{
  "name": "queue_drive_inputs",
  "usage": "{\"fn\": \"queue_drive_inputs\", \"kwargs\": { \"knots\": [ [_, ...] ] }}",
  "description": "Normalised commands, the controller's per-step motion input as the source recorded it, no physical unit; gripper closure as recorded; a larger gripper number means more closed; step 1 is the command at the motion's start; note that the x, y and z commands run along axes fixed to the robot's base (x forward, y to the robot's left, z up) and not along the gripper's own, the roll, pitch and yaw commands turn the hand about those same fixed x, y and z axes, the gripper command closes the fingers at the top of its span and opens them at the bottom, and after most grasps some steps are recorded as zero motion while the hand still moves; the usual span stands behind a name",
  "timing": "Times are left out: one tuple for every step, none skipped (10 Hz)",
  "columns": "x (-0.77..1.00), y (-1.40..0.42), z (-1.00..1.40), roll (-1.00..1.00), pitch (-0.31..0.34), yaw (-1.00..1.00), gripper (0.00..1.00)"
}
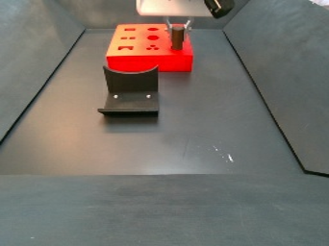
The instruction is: Insert the hexagon object.
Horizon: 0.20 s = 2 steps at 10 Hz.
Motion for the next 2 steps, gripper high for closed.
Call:
{"fn": "queue_drive_inputs", "kwargs": {
  "knots": [
    [0.0, -0.1, -0.27, 0.15, 0.091, 0.0, 1.0],
    [0.0, 0.0, 0.0, 0.0, 0.0, 0.0, 1.0]
  ]
}}
